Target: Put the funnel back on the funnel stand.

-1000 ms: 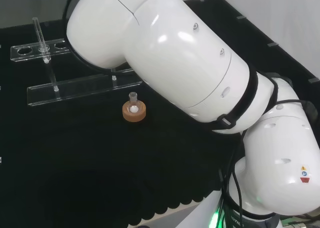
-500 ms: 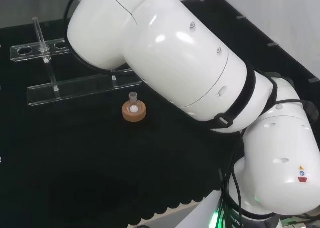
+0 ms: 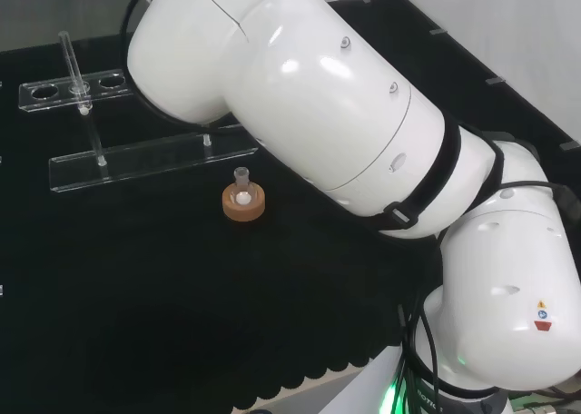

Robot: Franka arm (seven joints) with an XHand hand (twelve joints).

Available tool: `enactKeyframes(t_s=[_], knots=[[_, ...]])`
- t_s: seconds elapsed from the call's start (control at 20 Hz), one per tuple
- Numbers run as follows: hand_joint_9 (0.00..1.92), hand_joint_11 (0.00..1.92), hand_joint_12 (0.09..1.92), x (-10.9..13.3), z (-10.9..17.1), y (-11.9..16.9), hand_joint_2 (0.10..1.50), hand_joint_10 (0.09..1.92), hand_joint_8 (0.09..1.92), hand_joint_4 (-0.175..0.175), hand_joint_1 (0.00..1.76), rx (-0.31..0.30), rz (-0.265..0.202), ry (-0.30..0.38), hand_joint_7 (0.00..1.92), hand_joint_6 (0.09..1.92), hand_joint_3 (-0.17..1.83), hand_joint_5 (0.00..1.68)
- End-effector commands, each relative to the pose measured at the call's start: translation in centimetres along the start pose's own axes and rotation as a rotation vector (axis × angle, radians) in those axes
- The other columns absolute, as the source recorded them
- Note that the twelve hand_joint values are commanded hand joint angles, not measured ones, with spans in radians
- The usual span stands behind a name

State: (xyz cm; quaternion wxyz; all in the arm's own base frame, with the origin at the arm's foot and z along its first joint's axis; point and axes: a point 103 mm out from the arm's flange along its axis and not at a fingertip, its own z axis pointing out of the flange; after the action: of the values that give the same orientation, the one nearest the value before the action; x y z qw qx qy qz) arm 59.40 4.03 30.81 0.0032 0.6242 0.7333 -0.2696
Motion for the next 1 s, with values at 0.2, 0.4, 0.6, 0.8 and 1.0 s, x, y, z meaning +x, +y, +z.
enactKeyframes(t_s=[0.2, 0.4, 0.6, 0.8, 1.0], knots=[[0.1, 0.2, 1.42, -0.2, -0.4, -2.9, 0.69, 0.79, 0.17, -0.048, 0.55, -0.058, -0.002, 0.025, 0.0, 0.09, 0.29, 0.0], [0.11, 0.19, 1.44, -0.7, -0.6, -6.0, 0.71, 0.79, 0.27, -0.048, 0.53, -0.097, 0.01, 0.066, 0.0, 0.09, 0.25, 0.0], [0.16, 0.2, 1.44, -1.5, -0.2, -9.8, 0.75, 0.78, 0.4, -0.049, 0.54, -0.121, 0.043, 0.132, 0.0, 0.09, 0.24, 0.04], [0.19, 0.21, 1.44, -1.8, 0.1, -13.8, 0.77, 0.77, 0.52, -0.049, 0.54, -0.152, 0.074, 0.179, 0.0, 0.09, 0.24, 0.06], [0.23, 0.22, 1.44, -1.3, 0.6, -17.0, 0.79, 0.76, 0.6, -0.05, 0.55, -0.17, 0.096, 0.215, 0.0, 0.09, 0.24, 0.09]])
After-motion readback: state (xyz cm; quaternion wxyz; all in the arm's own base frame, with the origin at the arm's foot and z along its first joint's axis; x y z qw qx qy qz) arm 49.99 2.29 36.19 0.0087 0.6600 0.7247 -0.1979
